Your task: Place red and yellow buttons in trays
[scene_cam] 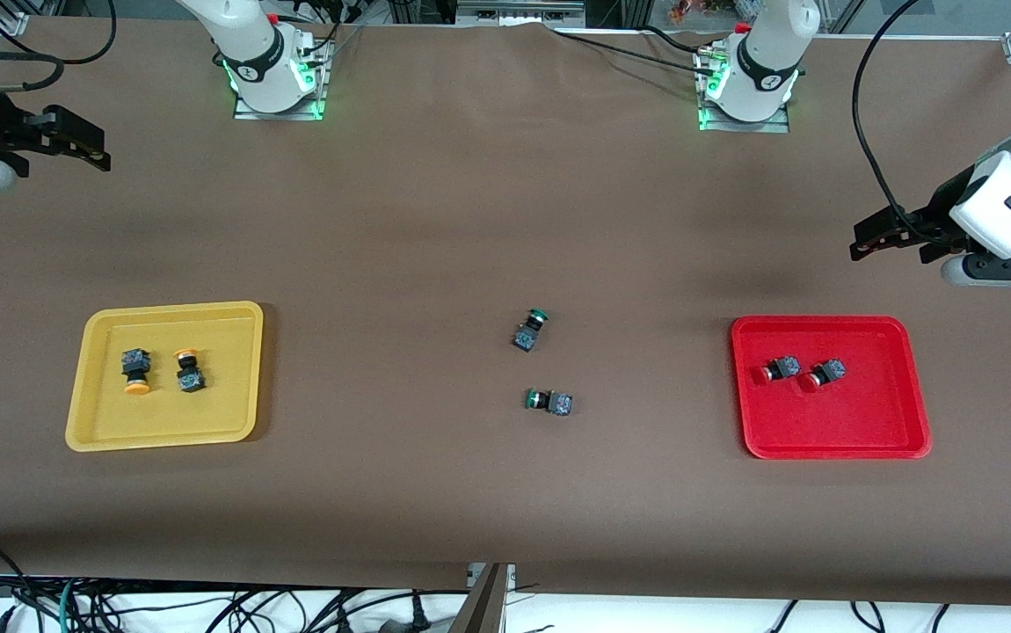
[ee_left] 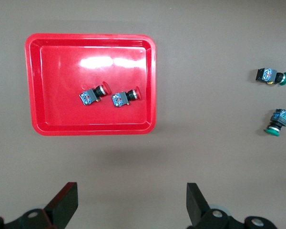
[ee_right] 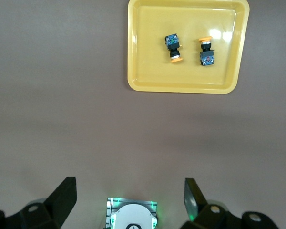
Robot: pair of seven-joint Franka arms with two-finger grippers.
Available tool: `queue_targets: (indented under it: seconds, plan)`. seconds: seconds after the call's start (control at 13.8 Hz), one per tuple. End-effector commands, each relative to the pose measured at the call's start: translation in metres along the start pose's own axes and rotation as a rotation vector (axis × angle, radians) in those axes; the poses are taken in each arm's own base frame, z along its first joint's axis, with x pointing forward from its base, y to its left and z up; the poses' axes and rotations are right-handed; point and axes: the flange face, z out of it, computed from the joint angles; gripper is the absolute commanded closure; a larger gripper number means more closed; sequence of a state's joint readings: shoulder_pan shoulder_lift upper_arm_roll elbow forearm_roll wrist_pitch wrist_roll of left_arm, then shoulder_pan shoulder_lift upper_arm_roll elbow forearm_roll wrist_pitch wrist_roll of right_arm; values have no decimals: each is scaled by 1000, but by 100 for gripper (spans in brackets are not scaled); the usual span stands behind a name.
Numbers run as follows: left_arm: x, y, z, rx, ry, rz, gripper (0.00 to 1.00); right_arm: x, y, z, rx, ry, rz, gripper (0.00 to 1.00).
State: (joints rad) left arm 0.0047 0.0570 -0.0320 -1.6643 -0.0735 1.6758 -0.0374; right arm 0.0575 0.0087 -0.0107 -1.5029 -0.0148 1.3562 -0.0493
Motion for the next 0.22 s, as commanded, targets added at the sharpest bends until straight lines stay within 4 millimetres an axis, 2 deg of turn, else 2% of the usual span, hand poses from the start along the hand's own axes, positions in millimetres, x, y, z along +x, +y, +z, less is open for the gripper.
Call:
queue_targets:
  seconds: [0.0,0.15]
  plan:
    - [4,2,-6,7,-5,-2,0,2,-3,2,-7,-6,-4,0]
    - [4,2,-5,7,-7,-2,0,4,-3,3,-7,-7,-5,0]
